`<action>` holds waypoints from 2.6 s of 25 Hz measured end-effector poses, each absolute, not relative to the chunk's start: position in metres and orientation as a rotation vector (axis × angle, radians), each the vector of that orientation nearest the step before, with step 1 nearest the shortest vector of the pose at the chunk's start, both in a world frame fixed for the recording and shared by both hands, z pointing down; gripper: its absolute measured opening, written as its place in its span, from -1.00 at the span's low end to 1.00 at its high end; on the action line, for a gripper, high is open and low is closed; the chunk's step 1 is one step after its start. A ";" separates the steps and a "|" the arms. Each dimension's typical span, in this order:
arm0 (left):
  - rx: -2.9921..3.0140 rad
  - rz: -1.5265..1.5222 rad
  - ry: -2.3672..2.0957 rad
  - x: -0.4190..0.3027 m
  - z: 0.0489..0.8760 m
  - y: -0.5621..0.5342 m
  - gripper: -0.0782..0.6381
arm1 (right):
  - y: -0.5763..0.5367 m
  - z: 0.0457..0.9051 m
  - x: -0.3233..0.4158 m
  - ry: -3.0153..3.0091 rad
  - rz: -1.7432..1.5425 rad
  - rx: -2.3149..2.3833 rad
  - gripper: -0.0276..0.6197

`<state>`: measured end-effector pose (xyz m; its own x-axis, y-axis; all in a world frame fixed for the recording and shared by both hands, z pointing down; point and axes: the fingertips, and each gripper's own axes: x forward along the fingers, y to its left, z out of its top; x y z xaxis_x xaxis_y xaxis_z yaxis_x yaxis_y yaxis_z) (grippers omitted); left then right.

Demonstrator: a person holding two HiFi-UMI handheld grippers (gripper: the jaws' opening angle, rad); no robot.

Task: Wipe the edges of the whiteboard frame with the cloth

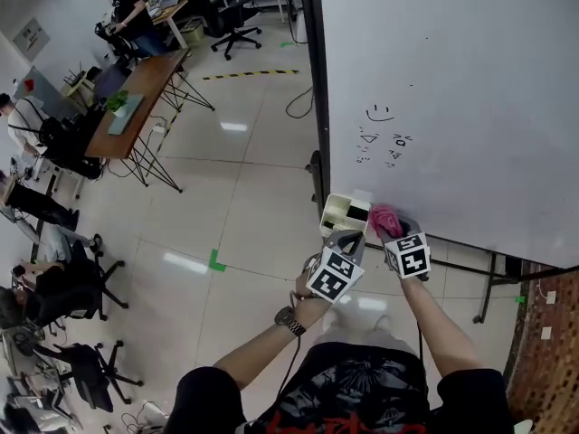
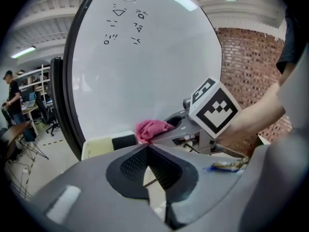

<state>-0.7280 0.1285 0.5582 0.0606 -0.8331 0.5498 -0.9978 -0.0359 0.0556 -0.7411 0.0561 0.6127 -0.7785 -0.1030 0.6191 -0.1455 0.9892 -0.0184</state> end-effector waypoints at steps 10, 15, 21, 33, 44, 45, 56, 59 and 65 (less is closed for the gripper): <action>1.712 0.479 -1.712 -0.677 0.650 0.131 -0.78 | 0.055 0.704 -0.733 -2.440 0.281 0.085 -0.50; 1.638 0.501 -1.749 -0.676 0.675 0.117 -0.78 | 0.021 0.720 -0.726 -2.451 0.357 0.142 -0.50; 1.645 0.524 -1.696 -0.639 0.691 0.078 -0.78 | -0.032 0.731 -0.668 -2.474 0.467 0.224 -0.50; 1.804 0.600 -1.564 -0.534 0.724 -0.004 -0.78 | -0.105 0.747 -0.550 -2.504 0.545 0.378 -0.50; 1.883 0.650 -1.513 -0.461 0.719 -0.050 -0.78 | -0.161 0.754 -0.463 -2.482 0.634 0.493 -0.50; 1.885 0.655 -1.510 -0.456 0.719 -0.054 -0.78 | -0.166 0.754 -0.456 -2.482 0.638 0.500 -0.50; 1.935 0.714 -1.423 -0.386 0.723 -0.100 -0.78 | -0.217 0.760 -0.381 -2.464 0.678 0.621 -0.51; 1.969 0.718 -1.412 -0.371 0.715 -0.114 -0.78 | -0.230 0.757 -0.363 -2.453 0.664 0.655 -0.51; 2.022 0.725 -1.361 -0.344 0.708 -0.126 -0.78 | -0.235 0.760 -0.330 -2.421 0.639 0.682 -0.50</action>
